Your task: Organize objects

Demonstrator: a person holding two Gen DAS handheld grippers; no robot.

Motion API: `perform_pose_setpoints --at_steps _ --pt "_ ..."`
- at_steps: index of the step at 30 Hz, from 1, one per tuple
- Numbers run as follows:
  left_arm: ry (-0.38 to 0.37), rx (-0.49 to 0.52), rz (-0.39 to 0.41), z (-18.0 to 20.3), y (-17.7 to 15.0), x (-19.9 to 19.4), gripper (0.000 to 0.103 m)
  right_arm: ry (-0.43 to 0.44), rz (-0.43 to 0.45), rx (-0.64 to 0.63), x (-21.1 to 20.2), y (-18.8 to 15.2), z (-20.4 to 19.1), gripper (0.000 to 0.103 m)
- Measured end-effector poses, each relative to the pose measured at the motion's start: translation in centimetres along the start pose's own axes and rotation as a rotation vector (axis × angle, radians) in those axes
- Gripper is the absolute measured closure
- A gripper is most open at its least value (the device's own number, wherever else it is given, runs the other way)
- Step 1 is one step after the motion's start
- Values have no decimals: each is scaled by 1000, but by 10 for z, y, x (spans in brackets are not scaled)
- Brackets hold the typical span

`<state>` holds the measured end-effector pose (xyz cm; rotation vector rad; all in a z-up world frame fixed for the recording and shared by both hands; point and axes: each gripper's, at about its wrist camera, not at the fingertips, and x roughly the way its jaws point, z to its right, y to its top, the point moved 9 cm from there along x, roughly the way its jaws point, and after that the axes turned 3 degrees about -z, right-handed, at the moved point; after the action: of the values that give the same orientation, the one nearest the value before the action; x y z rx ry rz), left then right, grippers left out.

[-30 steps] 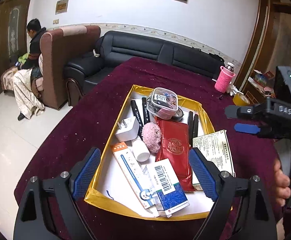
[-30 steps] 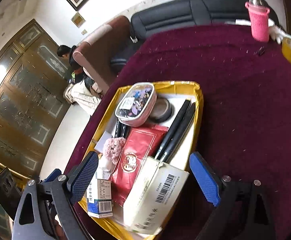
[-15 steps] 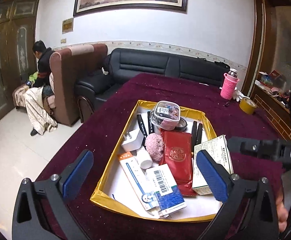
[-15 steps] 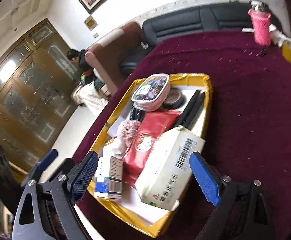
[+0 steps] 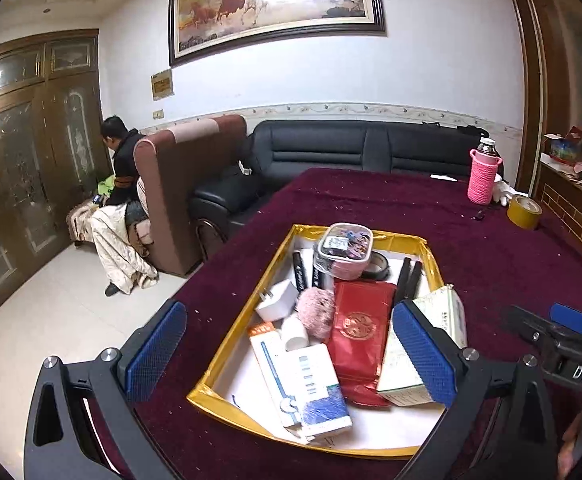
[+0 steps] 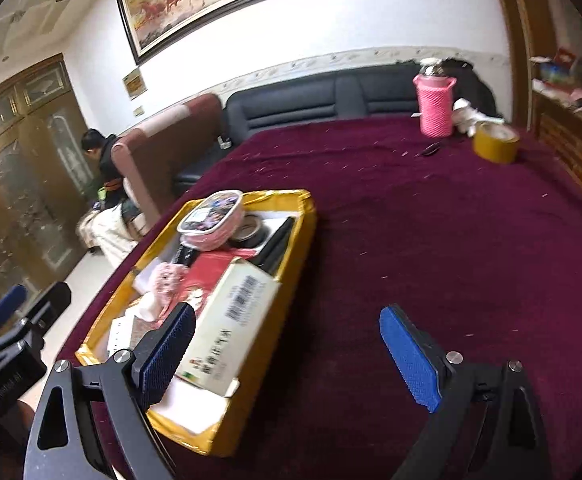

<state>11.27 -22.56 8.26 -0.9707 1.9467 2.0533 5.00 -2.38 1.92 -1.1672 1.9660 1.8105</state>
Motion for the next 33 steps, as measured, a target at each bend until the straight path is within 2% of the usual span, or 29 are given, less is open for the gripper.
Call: perform_pose_setpoints --at_steps 6,14,22,33 --pt "48 28 3 11 -3 -6 0 -42 34 -59 -12 -4 2 5" --pt "26 20 -10 20 -7 -13 0 -82 55 -137 -19 -14 -7 4" --pt "33 -9 -25 15 -10 -15 0 -112 66 -216 -22 -23 -21 3" --pt "5 -44 -37 9 -14 -15 0 -138 66 -320 -21 -35 -45 2"
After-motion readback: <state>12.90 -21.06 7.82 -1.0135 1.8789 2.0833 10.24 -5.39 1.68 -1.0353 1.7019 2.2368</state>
